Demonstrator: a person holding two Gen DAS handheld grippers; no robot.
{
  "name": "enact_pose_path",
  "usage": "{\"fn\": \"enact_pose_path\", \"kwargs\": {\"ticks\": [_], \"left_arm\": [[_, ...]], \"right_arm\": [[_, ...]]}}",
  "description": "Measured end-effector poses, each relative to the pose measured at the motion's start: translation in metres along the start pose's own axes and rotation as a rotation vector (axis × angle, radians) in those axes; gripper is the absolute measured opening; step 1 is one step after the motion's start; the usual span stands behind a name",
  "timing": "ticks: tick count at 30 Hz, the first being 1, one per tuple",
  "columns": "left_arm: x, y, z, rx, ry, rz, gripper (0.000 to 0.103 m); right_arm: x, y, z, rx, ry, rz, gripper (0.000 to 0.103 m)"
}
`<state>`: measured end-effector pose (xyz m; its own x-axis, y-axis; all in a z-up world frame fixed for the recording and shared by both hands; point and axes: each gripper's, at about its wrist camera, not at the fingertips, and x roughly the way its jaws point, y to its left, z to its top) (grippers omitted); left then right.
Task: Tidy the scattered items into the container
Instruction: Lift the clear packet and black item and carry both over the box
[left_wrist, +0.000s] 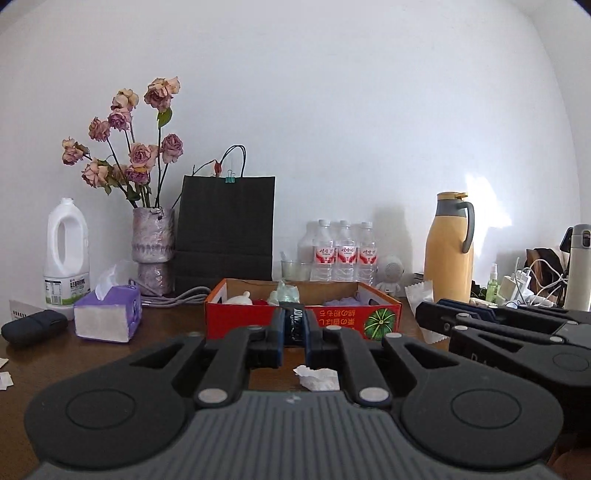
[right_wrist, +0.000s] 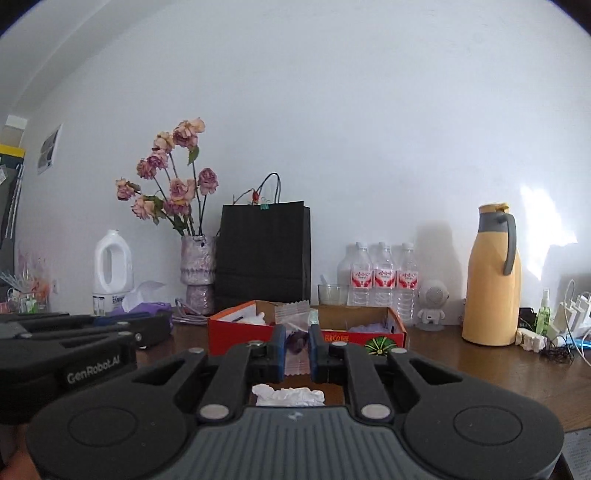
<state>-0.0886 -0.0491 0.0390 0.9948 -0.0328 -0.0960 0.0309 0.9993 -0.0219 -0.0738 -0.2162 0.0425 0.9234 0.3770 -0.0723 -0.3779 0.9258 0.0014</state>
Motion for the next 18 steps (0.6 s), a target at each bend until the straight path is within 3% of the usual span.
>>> {"fn": "enact_pose_path", "kwargs": {"ticks": [10,14,16,18], "left_arm": [[0.031,0.007,0.006,-0.024,0.018,0.006,0.011],[0.073,0.006,0.048,-0.038,-0.054,-0.006,0.011],[0.101,0.008,0.081,-0.047,-0.106,-0.019,0.011],[0.134,0.009,0.120,-0.046,-0.108,-0.049,0.011]], "right_arm": [[0.020,-0.016,-0.002,0.059,0.000,-0.051,0.011],[0.048,-0.035,0.028,0.097,-0.058,-0.070,0.011],[0.069,-0.046,0.055,0.086,-0.112,-0.091,0.011],[0.090,-0.063,0.092,0.101,-0.170,-0.094,0.011]]}}
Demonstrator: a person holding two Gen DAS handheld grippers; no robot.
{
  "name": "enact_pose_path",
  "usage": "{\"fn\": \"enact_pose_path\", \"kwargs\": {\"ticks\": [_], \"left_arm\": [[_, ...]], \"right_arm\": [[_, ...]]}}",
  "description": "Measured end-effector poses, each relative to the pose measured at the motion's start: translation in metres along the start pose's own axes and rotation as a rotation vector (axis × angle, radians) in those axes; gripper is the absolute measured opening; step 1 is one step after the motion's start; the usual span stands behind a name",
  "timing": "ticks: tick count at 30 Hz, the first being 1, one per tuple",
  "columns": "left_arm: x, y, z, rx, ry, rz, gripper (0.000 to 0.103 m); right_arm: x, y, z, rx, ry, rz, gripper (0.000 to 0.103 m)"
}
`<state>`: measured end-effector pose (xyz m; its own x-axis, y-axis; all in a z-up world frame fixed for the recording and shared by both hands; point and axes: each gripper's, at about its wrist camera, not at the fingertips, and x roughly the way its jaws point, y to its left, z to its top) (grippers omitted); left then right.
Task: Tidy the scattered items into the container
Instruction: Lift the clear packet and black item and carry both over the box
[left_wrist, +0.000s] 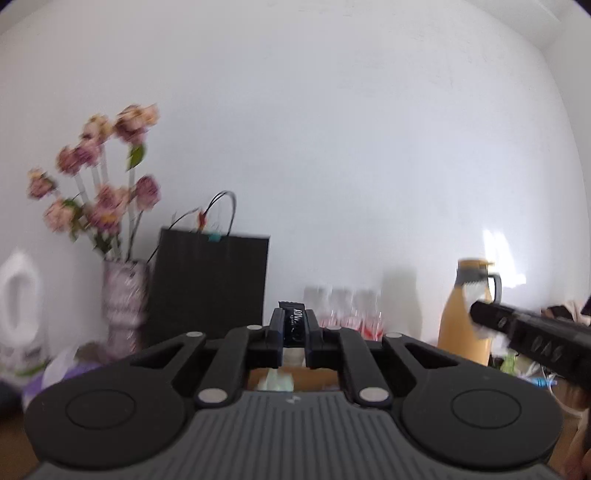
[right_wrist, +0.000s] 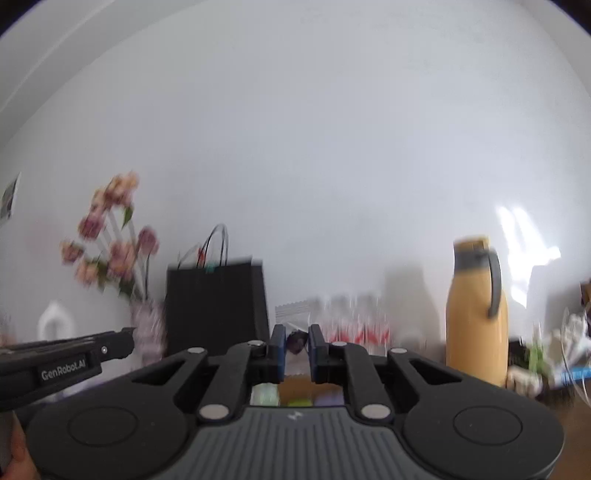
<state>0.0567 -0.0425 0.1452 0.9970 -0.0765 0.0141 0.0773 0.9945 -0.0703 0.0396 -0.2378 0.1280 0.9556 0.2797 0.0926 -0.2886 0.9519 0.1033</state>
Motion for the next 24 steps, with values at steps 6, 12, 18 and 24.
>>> {"fn": "enact_pose_path", "kwargs": {"ticks": [6,12,18,24], "left_arm": [[0.171,0.002,0.061,-0.130,0.603,-0.238,0.011],[0.275,-0.020,-0.014,-0.121,0.936,-0.208,0.011],[0.301,-0.017,-0.092,-0.216,1.135,-0.228,0.017],[0.306,0.003,-0.077,-0.229,1.115,-0.199,0.046]], "right_arm": [[0.146,-0.046,0.101,0.057,0.429,0.113,0.011],[0.279,-0.062,0.058,0.050,1.016,0.157,0.011],[0.311,-0.066,-0.032,0.036,1.241,0.111,0.011],[0.319,-0.079,-0.059,0.090,1.334,0.060,0.021]]}}
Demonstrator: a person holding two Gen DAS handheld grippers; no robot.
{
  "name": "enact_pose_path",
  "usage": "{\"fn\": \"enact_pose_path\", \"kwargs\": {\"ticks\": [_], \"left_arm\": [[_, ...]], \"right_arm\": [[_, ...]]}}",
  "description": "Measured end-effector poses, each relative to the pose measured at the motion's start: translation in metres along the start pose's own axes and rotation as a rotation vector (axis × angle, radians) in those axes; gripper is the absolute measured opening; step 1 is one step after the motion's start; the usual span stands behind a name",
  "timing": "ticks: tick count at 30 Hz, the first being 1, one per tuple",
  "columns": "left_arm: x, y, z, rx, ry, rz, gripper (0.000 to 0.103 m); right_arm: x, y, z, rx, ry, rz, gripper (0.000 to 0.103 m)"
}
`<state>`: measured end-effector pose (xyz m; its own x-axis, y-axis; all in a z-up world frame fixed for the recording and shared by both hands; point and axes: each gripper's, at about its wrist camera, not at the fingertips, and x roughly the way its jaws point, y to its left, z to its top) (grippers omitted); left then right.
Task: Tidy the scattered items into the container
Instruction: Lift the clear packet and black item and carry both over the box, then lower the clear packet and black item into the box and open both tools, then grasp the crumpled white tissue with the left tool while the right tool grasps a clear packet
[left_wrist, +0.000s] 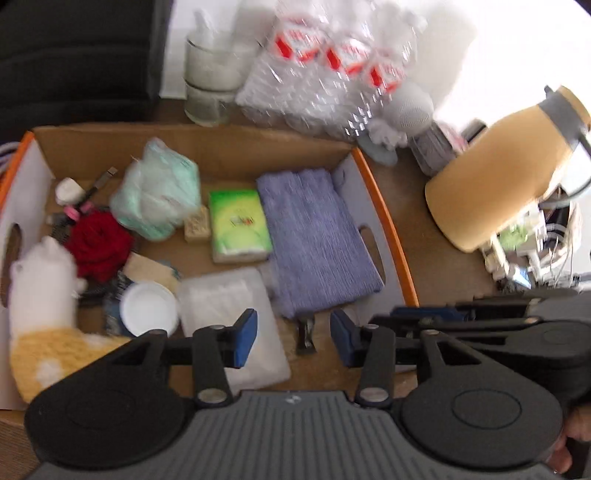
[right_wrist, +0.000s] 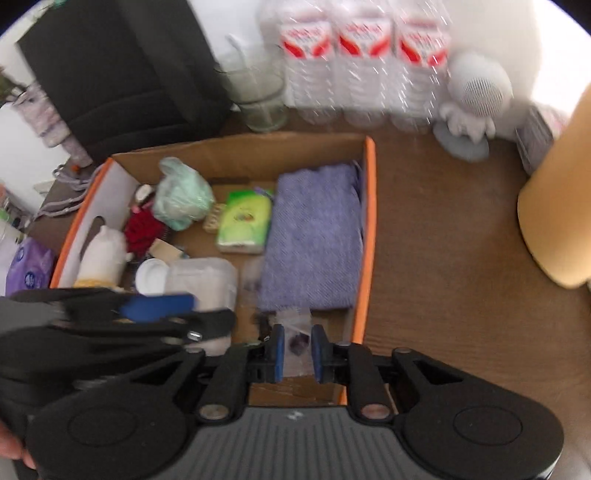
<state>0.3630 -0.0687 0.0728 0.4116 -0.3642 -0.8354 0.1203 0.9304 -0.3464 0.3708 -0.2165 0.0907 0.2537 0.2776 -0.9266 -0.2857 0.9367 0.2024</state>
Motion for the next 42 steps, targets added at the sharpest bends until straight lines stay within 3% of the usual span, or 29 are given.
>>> {"fn": "enact_pose_path", "kwargs": {"ticks": [2,5,7,9,11,12,14,16,17,19,23,26,29,33,36,38,40,42], "left_arm": [[-0.012,0.003,0.004,-0.012,-0.015,0.002,0.047],[-0.031,0.009,0.005,-0.022,-0.049,0.024,0.058],[-0.044,0.011,0.001,-0.003,-0.073,0.063,0.079],[-0.057,0.010,-0.010,0.057,-0.111,0.122,0.086],[-0.074,0.011,-0.028,0.114,-0.224,0.225,0.088],[-0.083,0.013,-0.039,0.130,-0.310,0.278,0.091],[-0.101,0.017,-0.071,0.162,-0.555,0.359,0.101],[-0.111,0.019,-0.102,0.203,-0.769,0.396,0.103],[-0.113,0.018,-0.112,0.229,-0.818,0.406,0.103],[-0.117,0.016,-0.120,0.261,-0.832,0.407,0.103],[-0.128,0.015,-0.129,0.253,-0.896,0.425,0.103],[-0.136,0.015,-0.138,0.239,-0.907,0.441,0.103],[-0.147,0.018,-0.166,0.202,-0.891,0.428,0.103],[-0.142,0.023,-0.224,0.238,-0.760,0.245,0.103],[-0.125,0.020,-0.272,0.288,-0.696,0.169,0.103],[-0.109,0.017,-0.290,0.291,-0.634,0.125,0.103],[-0.092,0.013,-0.293,0.308,-0.568,0.103,0.103],[-0.078,0.006,-0.285,0.327,-0.531,0.101,0.103]], "right_arm": [[-0.001,-0.002,0.000,0.018,-0.005,0.013,0.036],[-0.014,0.000,-0.003,0.032,-0.049,0.018,0.046],[-0.026,0.003,-0.007,0.039,-0.097,0.036,0.056],[-0.038,0.013,-0.014,0.015,-0.183,0.030,0.068],[-0.049,0.028,-0.028,-0.041,-0.315,-0.035,0.081],[-0.053,0.037,-0.037,-0.080,-0.394,-0.081,0.081],[-0.057,0.054,-0.060,-0.146,-0.574,-0.148,0.083],[-0.053,0.064,-0.084,-0.151,-0.766,-0.181,0.085],[-0.048,0.067,-0.094,-0.144,-0.846,-0.182,0.086],[-0.041,0.070,-0.103,-0.130,-0.928,-0.161,0.086],[-0.040,0.073,-0.102,-0.060,-0.955,-0.143,0.086],[-0.056,0.075,-0.110,-0.022,-0.986,-0.118,0.086],[-0.079,0.077,-0.141,0.005,-1.019,-0.067,0.089],[-0.093,0.072,-0.219,0.028,-1.002,0.000,0.094],[-0.075,0.058,-0.285,0.102,-1.010,-0.056,0.096],[-0.056,0.045,-0.312,0.175,-0.984,-0.110,0.095],[-0.045,0.038,-0.325,0.185,-0.969,-0.120,0.093],[-0.037,0.038,-0.318,0.118,-0.939,-0.128,0.084]]}}
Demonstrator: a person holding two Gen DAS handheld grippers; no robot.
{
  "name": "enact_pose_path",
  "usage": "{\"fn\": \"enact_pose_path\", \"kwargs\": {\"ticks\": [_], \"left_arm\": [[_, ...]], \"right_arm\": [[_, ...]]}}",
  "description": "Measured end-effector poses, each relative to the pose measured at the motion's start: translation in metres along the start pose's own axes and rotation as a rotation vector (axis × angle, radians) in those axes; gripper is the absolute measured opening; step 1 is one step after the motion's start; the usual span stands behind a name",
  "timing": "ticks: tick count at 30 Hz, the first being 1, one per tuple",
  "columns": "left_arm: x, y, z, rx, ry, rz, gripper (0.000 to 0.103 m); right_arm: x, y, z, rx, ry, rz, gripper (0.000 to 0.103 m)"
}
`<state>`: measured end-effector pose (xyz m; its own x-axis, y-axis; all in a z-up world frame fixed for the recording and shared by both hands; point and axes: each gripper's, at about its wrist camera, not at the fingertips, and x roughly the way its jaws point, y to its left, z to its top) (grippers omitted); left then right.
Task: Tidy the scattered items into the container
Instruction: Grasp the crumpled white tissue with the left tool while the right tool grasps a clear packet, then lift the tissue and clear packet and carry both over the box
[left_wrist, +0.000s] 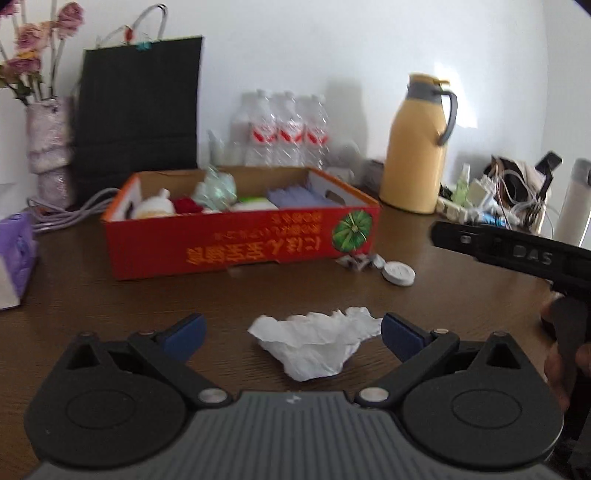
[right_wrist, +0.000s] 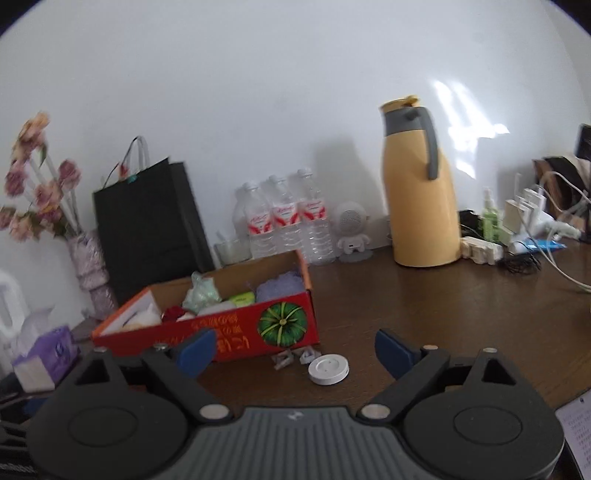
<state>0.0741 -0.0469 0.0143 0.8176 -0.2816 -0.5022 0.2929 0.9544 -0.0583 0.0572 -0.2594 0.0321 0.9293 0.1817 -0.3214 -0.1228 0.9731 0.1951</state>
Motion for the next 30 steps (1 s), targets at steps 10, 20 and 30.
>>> {"fn": "enact_pose_path", "kwargs": {"ticks": [10,20,30], "left_arm": [[0.054,0.002,-0.001,-0.038,0.123,-0.043,0.061],[0.054,0.032,0.002,-0.186,0.086,-0.031,0.028],[0.029,0.042,0.016,-0.221,-0.050,0.092,0.026]], "right_arm": [[0.127,0.024,0.022,-0.139,0.235,0.072,0.045],[0.165,0.037,0.006,-0.207,0.336,0.035,0.030],[0.129,0.047,0.010,-0.159,0.290,0.105,0.020]]}}
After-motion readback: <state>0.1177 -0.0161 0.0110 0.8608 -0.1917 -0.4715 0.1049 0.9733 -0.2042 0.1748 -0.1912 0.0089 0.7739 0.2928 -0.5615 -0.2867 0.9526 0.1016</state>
